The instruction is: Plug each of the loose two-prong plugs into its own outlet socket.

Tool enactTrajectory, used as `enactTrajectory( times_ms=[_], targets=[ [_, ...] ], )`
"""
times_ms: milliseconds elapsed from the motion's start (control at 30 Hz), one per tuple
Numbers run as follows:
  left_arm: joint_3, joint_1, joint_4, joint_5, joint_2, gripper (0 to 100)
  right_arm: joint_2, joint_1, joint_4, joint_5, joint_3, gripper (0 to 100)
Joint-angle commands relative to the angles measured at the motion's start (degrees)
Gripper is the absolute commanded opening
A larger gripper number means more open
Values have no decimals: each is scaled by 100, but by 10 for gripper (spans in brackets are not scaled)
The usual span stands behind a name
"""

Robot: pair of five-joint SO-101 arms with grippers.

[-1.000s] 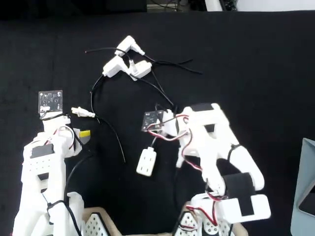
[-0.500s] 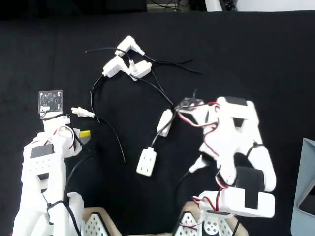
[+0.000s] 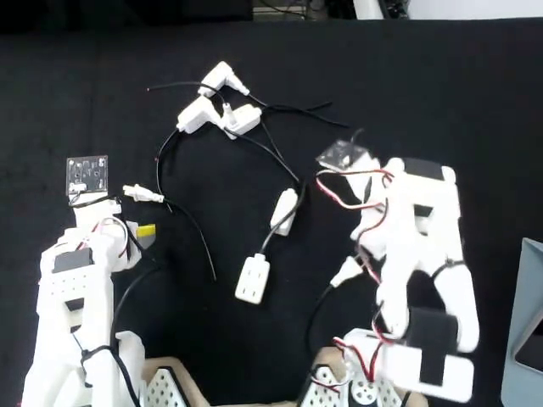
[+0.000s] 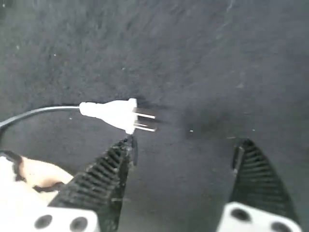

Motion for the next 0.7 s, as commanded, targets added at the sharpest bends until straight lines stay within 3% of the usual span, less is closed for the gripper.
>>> enactTrajectory(
  times_ms=[0, 233, 467, 667],
  targets=[
    [-31, -22, -105, 18, -88, 322, -602, 35, 53, 668, 189, 316],
    [-31, -13, -105, 18, -79, 322, -1499, -422, -255, 1873, 1754, 317],
    [-31, -13, -105, 9, -79, 322, -1727, -1055, -1486, 1890, 2967, 317],
    [-31, -13, -105, 9, -70, 322, -1578, -1099, -1916, 1881, 3073, 312]
  ],
)
